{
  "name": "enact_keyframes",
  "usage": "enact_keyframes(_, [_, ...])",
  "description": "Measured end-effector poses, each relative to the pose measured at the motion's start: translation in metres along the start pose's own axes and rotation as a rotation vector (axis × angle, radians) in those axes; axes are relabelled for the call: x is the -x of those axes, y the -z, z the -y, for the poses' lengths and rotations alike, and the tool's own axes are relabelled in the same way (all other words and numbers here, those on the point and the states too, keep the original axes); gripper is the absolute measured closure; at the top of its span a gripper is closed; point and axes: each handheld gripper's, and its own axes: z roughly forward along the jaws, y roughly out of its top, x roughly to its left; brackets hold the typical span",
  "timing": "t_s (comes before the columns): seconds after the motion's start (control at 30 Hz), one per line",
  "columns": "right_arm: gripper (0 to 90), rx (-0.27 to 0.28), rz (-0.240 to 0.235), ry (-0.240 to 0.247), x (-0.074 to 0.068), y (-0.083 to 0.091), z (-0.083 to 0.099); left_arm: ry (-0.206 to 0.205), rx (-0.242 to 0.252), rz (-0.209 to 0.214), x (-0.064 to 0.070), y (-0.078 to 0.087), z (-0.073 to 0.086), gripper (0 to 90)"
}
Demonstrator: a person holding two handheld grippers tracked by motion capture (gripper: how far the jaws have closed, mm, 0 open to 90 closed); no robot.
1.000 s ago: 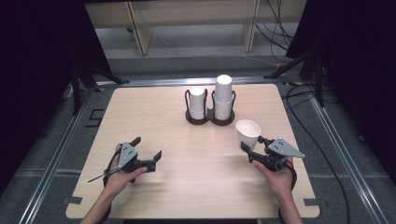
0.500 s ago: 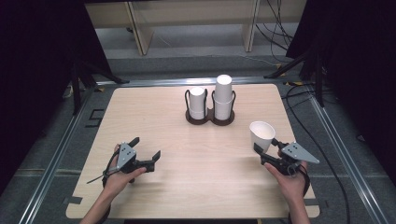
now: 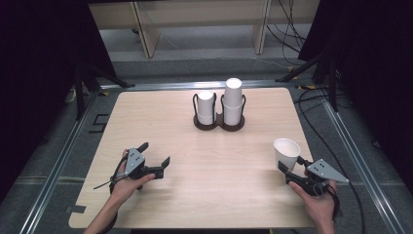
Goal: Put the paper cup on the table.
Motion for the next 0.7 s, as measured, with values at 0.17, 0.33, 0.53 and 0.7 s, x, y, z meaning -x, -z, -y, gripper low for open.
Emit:
enact_keyframes(0.17, [35.8, -0.052, 0.051, 0.015, 0.0042, 0.0044, 0.0030, -0.007, 0.017, 0.020, 0.0021, -0.0044, -0.0007, 0.1])
enact_keyframes(0.33, [35.8, -0.100, 0.069, 0.022, 0.0059, 0.0021, 0.0044, -0.011, -0.003, 0.018, 0.0023, -0.0037, -0.0016, 0.2])
enact_keyframes(0.53, [35.7, -0.148, 0.078, 0.022, 0.0063, -0.0017, 0.0050, -0.010, 0.020, 0.025, 0.0023, -0.0056, -0.0006, 0.1])
enact_keyframes(0.7, [35.2, -0.181, 0.097, 0.018, 0.0073, -0.0026, 0.0058, -0.011, -0.004, 0.018, 0.0031, -0.0040, -0.0007, 0.1])
